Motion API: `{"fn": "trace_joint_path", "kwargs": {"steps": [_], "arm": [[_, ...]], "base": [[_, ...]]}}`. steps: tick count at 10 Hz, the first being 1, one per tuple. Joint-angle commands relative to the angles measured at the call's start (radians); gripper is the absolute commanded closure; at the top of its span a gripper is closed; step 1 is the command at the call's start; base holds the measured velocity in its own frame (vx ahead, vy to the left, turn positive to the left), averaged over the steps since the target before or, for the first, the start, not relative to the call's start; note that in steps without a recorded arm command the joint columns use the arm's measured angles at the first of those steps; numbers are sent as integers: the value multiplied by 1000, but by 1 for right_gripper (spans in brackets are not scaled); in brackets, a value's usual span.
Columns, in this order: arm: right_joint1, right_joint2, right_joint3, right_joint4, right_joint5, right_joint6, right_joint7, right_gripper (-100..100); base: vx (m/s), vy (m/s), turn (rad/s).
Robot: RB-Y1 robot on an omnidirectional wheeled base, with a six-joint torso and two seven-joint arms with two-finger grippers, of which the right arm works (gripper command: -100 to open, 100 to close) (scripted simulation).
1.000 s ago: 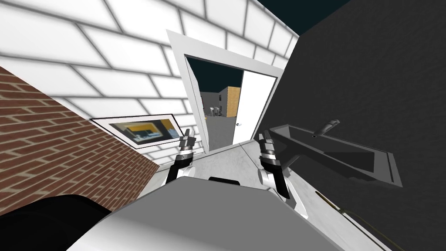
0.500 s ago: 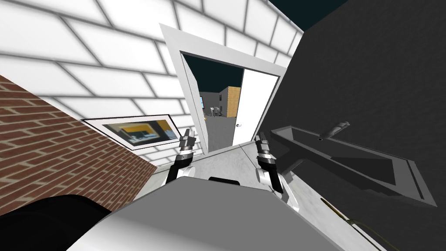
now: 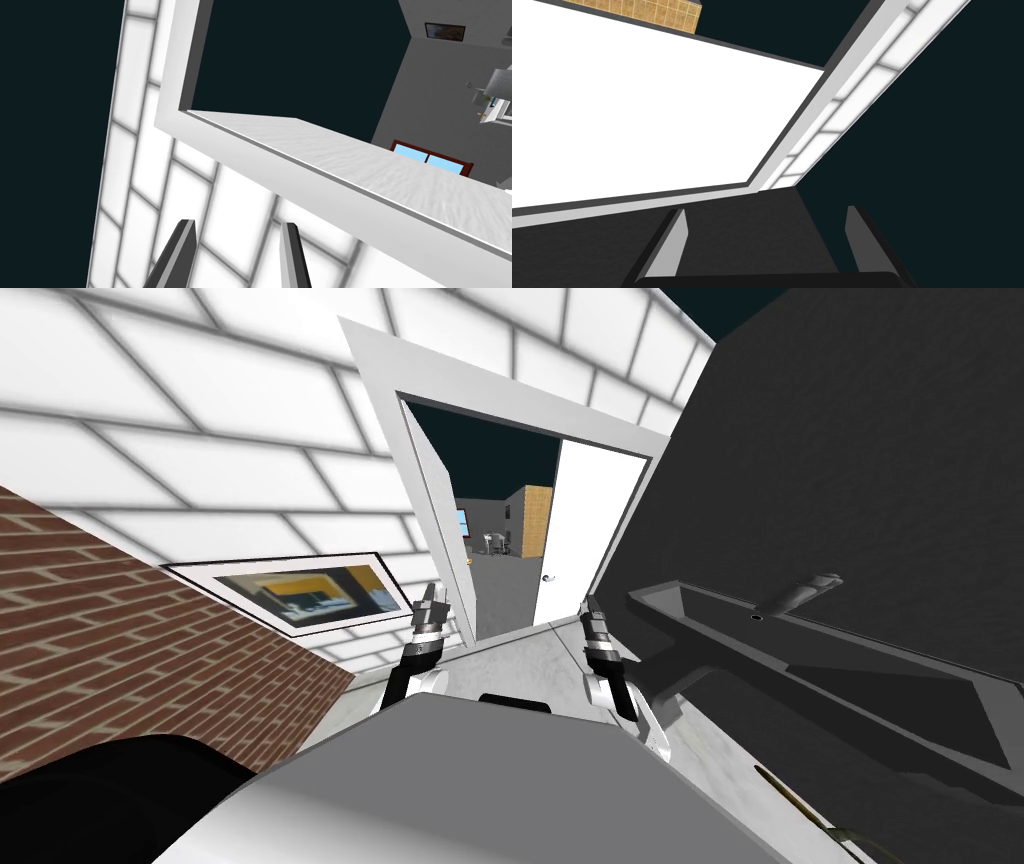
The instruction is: Push the door open
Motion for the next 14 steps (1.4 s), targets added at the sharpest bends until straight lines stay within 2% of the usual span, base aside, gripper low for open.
{"fn": "trace_joint_path", "kwargs": {"steps": [1, 14], "arm": [[-17, -6, -1, 47, 5, -14, -12, -100], [-141, -25, 11, 399, 60, -103, -105, -100]], "base": [[79, -55, 24], [96, -61, 28]]}}
